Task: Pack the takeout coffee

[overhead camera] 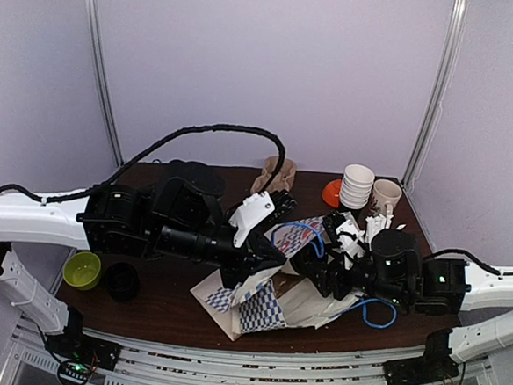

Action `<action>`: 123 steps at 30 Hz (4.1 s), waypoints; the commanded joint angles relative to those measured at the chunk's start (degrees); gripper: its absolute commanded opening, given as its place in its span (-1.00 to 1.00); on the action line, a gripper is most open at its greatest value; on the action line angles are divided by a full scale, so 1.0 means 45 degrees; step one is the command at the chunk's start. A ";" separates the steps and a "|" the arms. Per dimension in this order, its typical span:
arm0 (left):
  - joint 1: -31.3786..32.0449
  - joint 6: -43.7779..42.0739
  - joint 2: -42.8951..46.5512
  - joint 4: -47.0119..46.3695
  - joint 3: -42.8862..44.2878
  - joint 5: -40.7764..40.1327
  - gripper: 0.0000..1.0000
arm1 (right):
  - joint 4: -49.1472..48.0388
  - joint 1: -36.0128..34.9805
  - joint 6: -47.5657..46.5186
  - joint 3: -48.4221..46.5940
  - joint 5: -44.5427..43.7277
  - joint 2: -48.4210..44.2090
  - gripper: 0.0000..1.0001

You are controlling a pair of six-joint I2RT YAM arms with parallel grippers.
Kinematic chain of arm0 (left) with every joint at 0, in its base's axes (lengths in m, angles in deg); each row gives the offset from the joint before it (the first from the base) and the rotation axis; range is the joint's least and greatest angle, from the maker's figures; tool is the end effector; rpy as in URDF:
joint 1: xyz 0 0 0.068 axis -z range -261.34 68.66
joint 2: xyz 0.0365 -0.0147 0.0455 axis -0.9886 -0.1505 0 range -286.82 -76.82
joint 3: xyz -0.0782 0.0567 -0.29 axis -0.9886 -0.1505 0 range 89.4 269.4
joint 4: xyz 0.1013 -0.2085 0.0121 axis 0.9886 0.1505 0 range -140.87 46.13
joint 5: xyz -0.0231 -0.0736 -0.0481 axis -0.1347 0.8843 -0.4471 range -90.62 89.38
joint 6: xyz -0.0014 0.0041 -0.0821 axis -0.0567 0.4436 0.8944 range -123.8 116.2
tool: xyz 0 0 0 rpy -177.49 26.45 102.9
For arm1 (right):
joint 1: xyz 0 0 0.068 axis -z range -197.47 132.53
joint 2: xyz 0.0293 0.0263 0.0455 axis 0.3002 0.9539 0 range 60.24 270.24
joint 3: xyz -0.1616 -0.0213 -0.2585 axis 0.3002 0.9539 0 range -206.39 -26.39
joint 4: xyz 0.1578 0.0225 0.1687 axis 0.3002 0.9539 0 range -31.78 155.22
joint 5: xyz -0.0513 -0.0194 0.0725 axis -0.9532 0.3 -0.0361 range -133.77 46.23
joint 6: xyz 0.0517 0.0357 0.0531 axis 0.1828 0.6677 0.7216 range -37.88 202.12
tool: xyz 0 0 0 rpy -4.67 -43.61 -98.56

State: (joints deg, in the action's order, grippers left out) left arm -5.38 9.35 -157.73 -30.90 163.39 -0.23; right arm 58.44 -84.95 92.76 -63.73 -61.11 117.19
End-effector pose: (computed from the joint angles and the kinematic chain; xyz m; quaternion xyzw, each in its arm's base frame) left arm 0.0775 -0.3123 0.3756 0.4456 0.7263 -0.3692 0.3709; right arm 0.1011 0.1883 0.2997 -0.3089 0.7527 0.2623 0.5189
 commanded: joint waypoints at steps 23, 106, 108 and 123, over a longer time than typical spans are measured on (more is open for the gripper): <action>0.0072 -0.0061 0.0316 0.0223 -0.0344 0.0482 -1.00 | -0.1389 -0.0465 0.1256 0.0979 -0.2984 0.0721 -0.17; -0.0123 0.5029 0.8006 -0.5456 -0.8356 -0.5525 -1.00 | 0.5218 0.0675 0.0474 -1.0873 0.3204 1.1583 -0.17; -0.0125 0.5043 0.8063 -0.5384 -0.8377 -0.5533 -1.00 | 0.5612 0.0670 0.0454 -1.1163 0.3320 1.1846 -0.17; -0.0123 0.4993 0.8212 -0.5316 -0.8475 -0.5473 -1.00 | 0.7145 0.0678 0.0469 -1.2066 0.3813 1.3277 -0.17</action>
State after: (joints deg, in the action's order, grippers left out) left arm -5.97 32.82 -121.71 -51.21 125.28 -25.68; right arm 82.44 -82.07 95.14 -118.90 -45.77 172.40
